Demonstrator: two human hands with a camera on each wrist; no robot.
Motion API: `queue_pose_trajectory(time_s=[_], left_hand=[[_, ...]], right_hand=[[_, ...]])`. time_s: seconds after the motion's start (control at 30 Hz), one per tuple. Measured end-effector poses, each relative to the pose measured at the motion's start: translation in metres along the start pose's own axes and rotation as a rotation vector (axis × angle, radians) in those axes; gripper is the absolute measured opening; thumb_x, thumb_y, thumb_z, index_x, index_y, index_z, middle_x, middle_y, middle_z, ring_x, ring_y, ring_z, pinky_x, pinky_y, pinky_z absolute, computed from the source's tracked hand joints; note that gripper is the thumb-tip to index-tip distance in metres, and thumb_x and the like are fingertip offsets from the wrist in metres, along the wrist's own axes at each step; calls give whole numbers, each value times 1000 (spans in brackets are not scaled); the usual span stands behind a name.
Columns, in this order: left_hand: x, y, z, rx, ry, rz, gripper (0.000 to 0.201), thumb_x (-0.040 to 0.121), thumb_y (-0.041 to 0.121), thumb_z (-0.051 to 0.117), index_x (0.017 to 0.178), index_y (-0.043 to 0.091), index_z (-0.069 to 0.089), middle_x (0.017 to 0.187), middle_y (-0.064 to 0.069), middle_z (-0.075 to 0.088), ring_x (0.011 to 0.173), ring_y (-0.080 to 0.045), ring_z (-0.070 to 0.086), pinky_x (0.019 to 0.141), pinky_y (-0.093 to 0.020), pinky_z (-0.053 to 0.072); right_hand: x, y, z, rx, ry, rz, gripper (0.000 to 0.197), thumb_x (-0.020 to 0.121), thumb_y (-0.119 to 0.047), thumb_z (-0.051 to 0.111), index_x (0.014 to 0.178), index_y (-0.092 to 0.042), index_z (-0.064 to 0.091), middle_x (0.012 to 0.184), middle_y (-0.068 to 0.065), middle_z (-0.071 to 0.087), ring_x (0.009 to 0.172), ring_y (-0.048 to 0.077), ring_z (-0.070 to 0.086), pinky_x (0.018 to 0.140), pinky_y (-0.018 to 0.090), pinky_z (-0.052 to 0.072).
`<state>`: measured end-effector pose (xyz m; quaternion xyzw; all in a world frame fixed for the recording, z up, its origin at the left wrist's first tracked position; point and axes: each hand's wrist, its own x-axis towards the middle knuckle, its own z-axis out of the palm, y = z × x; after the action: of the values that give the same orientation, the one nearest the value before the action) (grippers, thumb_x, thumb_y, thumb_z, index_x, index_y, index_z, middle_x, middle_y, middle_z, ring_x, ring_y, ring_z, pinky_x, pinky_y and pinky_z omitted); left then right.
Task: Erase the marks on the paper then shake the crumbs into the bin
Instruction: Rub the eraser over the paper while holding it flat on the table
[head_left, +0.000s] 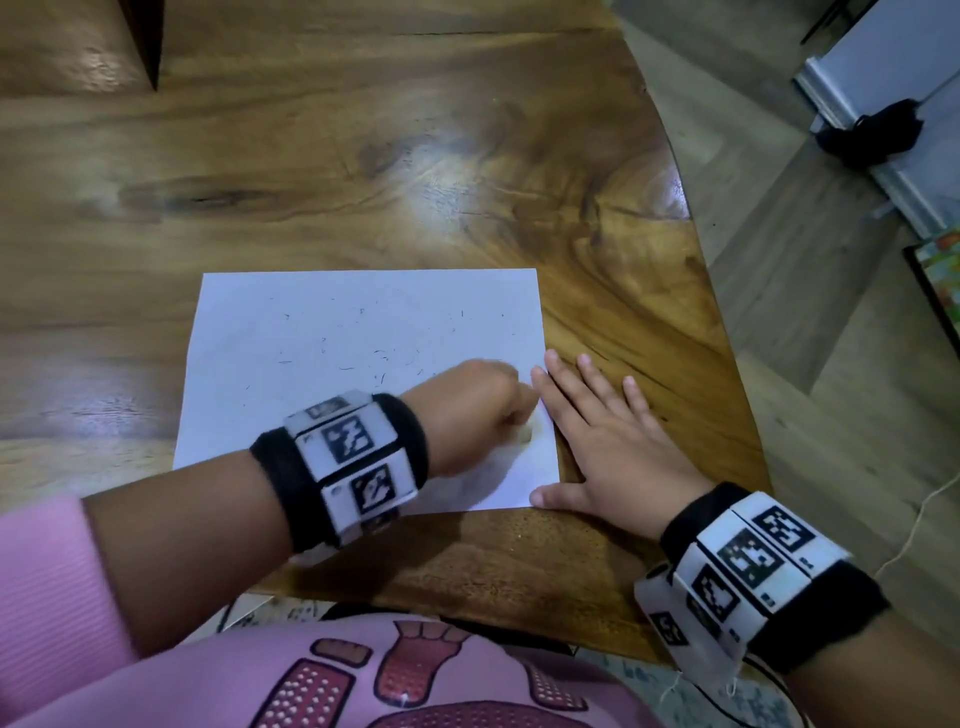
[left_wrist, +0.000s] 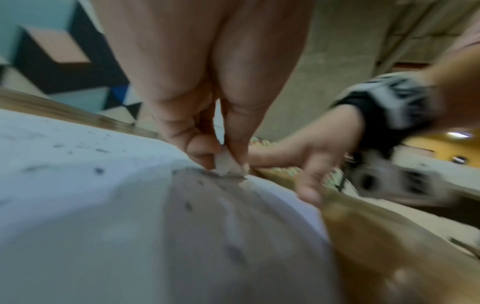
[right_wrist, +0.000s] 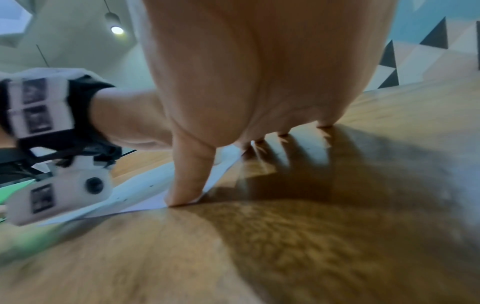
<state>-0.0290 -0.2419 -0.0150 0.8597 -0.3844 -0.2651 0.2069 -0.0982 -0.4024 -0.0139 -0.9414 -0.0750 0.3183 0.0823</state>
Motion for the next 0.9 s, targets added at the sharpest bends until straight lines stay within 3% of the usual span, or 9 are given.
queue_pose_trajectory(time_s=[0.1, 0.17, 0.27, 0.33, 0.5, 0.6, 0.67, 0.8, 0.9], left_hand=[[-18, -3, 8, 27, -100, 80, 14, 82, 19, 54, 72, 11, 58, 79, -8, 57, 74, -26, 54, 67, -35, 44], [-6, -1, 2, 20, -72, 43, 11, 82, 18, 56, 79, 11, 62, 83, -8, 60, 79, -24, 55, 73, -32, 42], [22, 7, -8, 4, 53, -81, 13, 85, 19, 55, 84, 7, 60, 82, -7, 50, 81, -24, 52, 71, -29, 35], [19, 7, -5, 3, 52, -67, 14, 85, 17, 53, 82, 5, 59, 82, -12, 53, 79, -26, 52, 69, -31, 36], [-21, -1, 6, 76, -203, 137, 15, 82, 20, 53, 74, 9, 59, 83, -10, 59, 73, -23, 52, 64, -28, 36], [1, -11, -6, 49, -50, 92, 10, 82, 16, 57, 77, 8, 60, 79, -3, 53, 79, -25, 54, 68, -27, 34], [15, -15, -16, 23, 35, 23, 13, 83, 20, 59, 78, 9, 60, 78, -1, 49, 80, -24, 54, 64, -25, 29], [-7, -23, -9, 15, -134, 88, 5, 79, 11, 59, 76, 10, 63, 82, -7, 62, 78, -23, 56, 72, -32, 45], [-22, -26, -3, 4, -190, 106, 8, 75, 5, 58, 74, 11, 63, 82, -6, 63, 76, -23, 57, 72, -35, 49]], right_hand=[[0, 0, -1, 2, -6, 11, 111, 77, -66, 55, 144, -31, -27, 147, -19, -37, 132, 4, -36, 114, 49, -15], [0, -1, -1, 10, -5, 13, 111, 76, -66, 56, 144, -31, -25, 147, -20, -37, 131, 3, -36, 114, 49, -15], [0, -1, -1, 11, 2, 19, 112, 76, -67, 56, 145, -29, -23, 142, -23, -40, 135, 5, -34, 115, 49, -15], [1, -1, -1, 17, 3, 18, 112, 75, -67, 57, 145, -30, -22, 143, -23, -38, 137, 7, -33, 114, 49, -15], [0, 0, -2, 54, 8, 17, 112, 75, -65, 59, 145, -33, -22, 148, -21, -34, 132, 2, -34, 114, 48, -16], [0, -1, -2, 45, 4, 22, 113, 74, -65, 59, 145, -32, -23, 147, -22, -35, 133, 2, -34, 115, 49, -15], [0, -2, -3, 43, 0, 26, 113, 75, -65, 59, 144, -33, -24, 146, -22, -36, 135, 5, -34, 115, 50, -15], [0, -2, -3, 51, 0, 29, 113, 74, -65, 60, 145, -33, -23, 145, -23, -36, 136, 5, -33, 115, 49, -15], [0, -2, -3, 51, 3, 33, 113, 74, -64, 61, 145, -34, -22, 145, -24, -36, 136, 5, -33, 115, 49, -15]])
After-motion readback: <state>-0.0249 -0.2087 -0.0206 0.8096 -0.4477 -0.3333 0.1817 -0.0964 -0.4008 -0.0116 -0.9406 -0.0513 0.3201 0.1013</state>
